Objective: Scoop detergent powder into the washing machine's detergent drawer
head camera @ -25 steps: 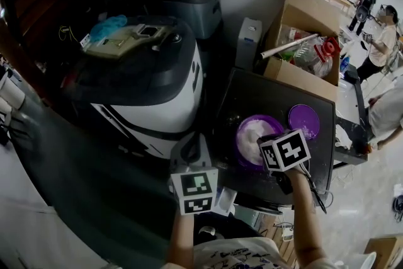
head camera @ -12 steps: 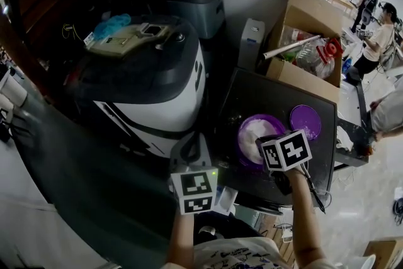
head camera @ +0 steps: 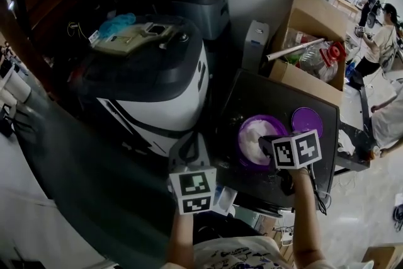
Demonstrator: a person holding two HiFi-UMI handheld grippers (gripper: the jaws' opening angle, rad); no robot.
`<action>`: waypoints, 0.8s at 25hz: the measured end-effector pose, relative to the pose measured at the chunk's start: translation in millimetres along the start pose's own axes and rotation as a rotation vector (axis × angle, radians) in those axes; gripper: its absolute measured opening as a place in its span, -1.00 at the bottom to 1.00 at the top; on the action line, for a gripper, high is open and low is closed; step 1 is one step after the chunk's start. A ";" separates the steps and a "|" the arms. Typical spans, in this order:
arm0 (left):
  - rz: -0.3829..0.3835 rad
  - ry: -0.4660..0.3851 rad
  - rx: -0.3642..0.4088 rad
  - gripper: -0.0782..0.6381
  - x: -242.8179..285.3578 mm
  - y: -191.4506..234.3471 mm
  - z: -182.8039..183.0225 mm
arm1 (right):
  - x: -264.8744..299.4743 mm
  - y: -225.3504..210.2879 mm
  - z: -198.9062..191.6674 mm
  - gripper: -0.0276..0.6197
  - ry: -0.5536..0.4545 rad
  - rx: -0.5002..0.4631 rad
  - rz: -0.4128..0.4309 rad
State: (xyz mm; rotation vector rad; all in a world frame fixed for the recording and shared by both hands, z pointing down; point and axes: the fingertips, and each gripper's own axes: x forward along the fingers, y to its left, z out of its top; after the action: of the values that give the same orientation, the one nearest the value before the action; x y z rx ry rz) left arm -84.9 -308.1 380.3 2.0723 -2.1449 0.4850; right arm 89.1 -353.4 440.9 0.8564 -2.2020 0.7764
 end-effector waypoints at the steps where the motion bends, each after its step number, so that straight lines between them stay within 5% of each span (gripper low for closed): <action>1: 0.004 -0.002 -0.001 -0.77 -0.8 -0.1 0.1 | -1.5 -0.4 0.5 -0.85 -0.010 0.010 0.008; 11: -0.004 -0.019 -0.002 -0.77 -9.9 -4.4 2.4 | -19.7 -0.2 -1.2 -0.85 -0.122 0.145 0.059; 20: -0.059 -0.034 0.014 -0.77 -26.6 -5.3 2.9 | -36.9 5.9 -1.1 -0.85 -0.342 0.435 0.123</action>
State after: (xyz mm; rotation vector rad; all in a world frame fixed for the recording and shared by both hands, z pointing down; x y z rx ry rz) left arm -77.8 -283.8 370.2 2.1595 -2.0970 0.4627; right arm 106.5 -335.8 413.0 1.1399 -2.4401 1.2810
